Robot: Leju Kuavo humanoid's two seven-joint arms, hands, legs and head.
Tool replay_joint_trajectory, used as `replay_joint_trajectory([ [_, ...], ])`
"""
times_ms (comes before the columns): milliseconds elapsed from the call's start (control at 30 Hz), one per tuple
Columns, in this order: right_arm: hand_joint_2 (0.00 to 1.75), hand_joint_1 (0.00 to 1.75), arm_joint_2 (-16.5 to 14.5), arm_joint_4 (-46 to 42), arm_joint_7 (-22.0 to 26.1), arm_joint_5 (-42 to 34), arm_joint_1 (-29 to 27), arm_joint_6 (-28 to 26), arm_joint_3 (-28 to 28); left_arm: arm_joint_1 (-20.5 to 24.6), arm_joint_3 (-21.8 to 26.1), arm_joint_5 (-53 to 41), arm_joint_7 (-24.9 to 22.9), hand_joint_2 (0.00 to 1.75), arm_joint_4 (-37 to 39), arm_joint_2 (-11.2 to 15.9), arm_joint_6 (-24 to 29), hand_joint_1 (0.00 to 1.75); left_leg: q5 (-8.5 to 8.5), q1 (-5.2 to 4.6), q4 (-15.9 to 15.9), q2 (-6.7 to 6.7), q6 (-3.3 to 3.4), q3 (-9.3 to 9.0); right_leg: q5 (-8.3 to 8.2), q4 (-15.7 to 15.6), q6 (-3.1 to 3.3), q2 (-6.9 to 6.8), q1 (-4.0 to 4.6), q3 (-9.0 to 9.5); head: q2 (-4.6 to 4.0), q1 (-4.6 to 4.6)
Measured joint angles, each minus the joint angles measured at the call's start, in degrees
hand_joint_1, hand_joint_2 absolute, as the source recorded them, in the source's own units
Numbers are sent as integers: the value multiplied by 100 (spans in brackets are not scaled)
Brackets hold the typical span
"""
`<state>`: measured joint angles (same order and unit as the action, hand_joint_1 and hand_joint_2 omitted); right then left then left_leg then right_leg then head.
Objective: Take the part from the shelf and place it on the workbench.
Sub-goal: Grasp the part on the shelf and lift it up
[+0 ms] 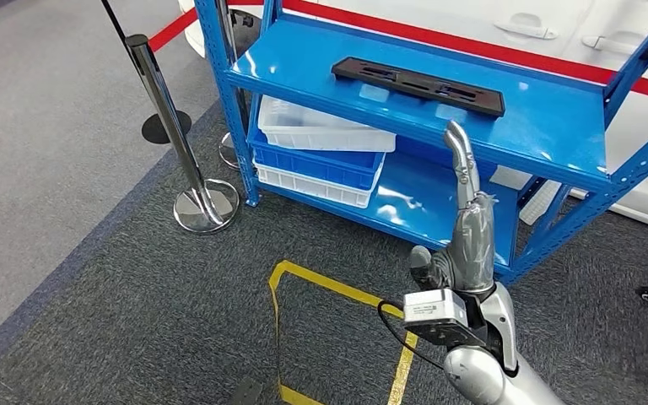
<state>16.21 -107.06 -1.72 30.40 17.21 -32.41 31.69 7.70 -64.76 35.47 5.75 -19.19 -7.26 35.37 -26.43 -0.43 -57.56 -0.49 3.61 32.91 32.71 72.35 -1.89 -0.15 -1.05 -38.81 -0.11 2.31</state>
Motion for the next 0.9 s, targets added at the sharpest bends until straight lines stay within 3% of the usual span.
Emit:
replay_joint_trajectory([
  [33, 0, 0, 3, 1, 0, -1, -17, 1, 0, -8, 0, 0, 0, 0, 0, 1, -2, 0, -31, -7, -1, -6, 7, -33, 15, 187, -10, 2, -1, -154, 0, -1],
  [67, 0, 0, 7, 2, -1, -2, -29, 4, 0, -16, 0, 0, 0, 0, 0, 1, -3, 0, -66, -11, -3, -15, 6, -77, -84, 177, -13, 2, -3, -217, 0, -2],
  [167, 0, 0, 15, 3, 1, -4, -43, 18, 1, -28, 0, 0, 2, 0, 0, -1, -3, 0, -201, -12, -7, -41, -32, -249, -768, -730, 8, 7, -3, 39, 0, -3],
  [200, 0, 0, 18, 2, 2, -8, -38, 24, 1, -22, 0, 0, 3, 0, 0, -2, -3, 0, -244, -15, -16, -48, -58, -274, -867, -1035, 27, 7, 12, 131, 0, -3],
  [233, 0, 0, 20, 1, 2, -13, -42, 28, 2, -15, 0, -1, 3, 0, 0, -2, -3, 0, -280, -15, -22, -52, -89, -282, -910, -1201, 60, 8, 26, 180, 0, 2],
  [367, 0, 0, 34, -19, 17, -42, -48, 35, 3, -6, 0, -4, 9, 0, 2, -4, -3, 0, -365, -9, -190, -45, -206, -290, -790, -1319, 227, 11, 32, 329, 0, 27],
  [433, 0, 0, 38, -28, 24, -49, -41, 36, 4, 9, 0, -10, 14, 0, 2, -8, -3, 0, -447, 12, -696, -26, -266, -21, -715, -1340, 271, 6, 9, 470, 0, 49],
  [500, 0, 0, 38, -30, 26, -56, -41, 37, 4, 13, 0, -14, 15, 0, 3, -9, -3, 0, -624, 43, -1393, -14, -327, 481, -610, -1344, 287, 0, 6, 594, 0, 64],
  [567, 0, 0, 38, -28, 26, -66, -47, 44, 7, -6, 0, -20, 11, 0, 6, -8, -10, 0, -707, 60, -1640, -5, -357, 841, -490, -1344, 285, 7, 2, 742, 0, 64],
  [600, 0, 0, 38, -28, 26, -69, -47, 48, 9, -15, 0, -27, 9, 0, 8, -7, -17, 0, -609, 62, -1496, -2, -352, 893, -423, -1344, 279, 12, -1, 833, 0, 66],
  [633, 0, 0, 38, -28, 26, -73, -48, 52, 14, -20, 0, -36, 6, 0, 9, -7, -24, 0, -373, 60, -1189, 2, -334, 867, -350, -1349, 269, 15, -3, 932, 0, 66],
  [667, 0, 0, 38, -27, 26, -74, -47, 56, 20, -23, 0, -44, 4, 0, 11, -7, -31, 0, -26, 53, -804, 9, -302, 811, -277, -1356, 254, 16, -4, 1009, 0, 66],
  [733, 0, 0, 38, -22, 29, -89, -50, 65, 33, -20, -1, -49, -1, 0, 21, -5, -38, 0, 409, 9, -266, 18, -229, 719, -153, -1382, 196, 27, 1, 1134, 0, 69],
  [767, 0, 0, 38, -19, 39, -121, -54, 68, 38, -24, -2, -48, -2, 0, 27, -3, -40, 0, 476, -12, -155, 13, -193, 691, -130, -1381, 159, 31, 3, 1177, 0, 72],
  [833, 0, 0, 38, -16, 83, -211, -54, 67, 44, -32, -2, -48, 1, 0, 33, -2, -42, 0, 398, -21, -77, -2, -120, 554, -164, -1331, 88, 33, 2, 1239, 0, 70],
  [900, 0, 0, 39, -17, 120, -272, -42, 62, 46, -25, -2, -49, 7, 0, 35, -3, -43, 0, 334, -7, 21, -9, -42, 356, -221, -1034, 56, 32, -7, 1147, 0, 59],
])
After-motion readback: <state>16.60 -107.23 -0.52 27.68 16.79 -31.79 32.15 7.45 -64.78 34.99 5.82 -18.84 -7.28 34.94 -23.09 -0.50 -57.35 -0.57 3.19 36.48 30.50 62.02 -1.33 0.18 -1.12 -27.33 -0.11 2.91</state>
